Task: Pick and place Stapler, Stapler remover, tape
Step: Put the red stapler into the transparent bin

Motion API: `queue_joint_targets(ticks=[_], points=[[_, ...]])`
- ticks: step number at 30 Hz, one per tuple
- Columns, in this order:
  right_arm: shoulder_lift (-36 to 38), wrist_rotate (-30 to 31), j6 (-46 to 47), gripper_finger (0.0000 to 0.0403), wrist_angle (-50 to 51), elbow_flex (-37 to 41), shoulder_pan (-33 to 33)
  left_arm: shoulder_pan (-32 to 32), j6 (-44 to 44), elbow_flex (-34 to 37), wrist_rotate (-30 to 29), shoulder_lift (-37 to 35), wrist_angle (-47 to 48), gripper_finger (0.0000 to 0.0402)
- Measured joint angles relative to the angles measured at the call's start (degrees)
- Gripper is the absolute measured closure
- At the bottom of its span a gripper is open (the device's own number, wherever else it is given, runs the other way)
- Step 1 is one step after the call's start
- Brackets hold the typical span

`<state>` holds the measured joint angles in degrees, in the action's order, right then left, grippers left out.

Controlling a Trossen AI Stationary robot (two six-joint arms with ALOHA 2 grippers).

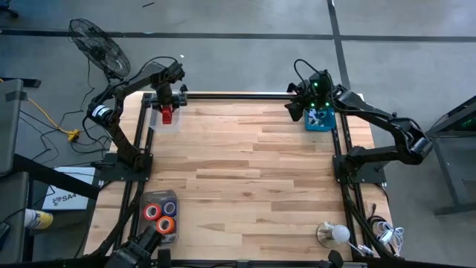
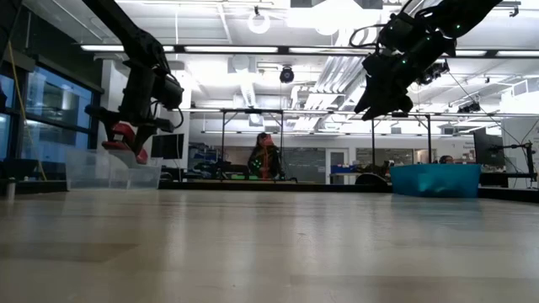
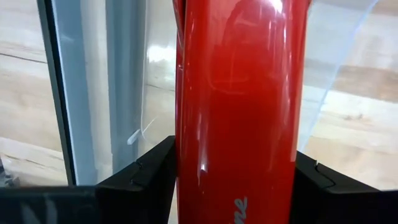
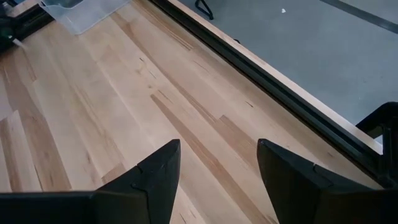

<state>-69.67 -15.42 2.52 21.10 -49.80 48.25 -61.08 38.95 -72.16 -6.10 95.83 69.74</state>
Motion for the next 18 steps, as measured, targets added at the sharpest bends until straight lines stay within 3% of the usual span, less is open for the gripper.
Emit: queue_joint_targets(ticks=[18], points=[[0.0,0.02,0.39,0.0199,-0.79,0.0,-0.02,0.0,0.36,3.23,2.23,-0.04,-2.97,0.0203]])
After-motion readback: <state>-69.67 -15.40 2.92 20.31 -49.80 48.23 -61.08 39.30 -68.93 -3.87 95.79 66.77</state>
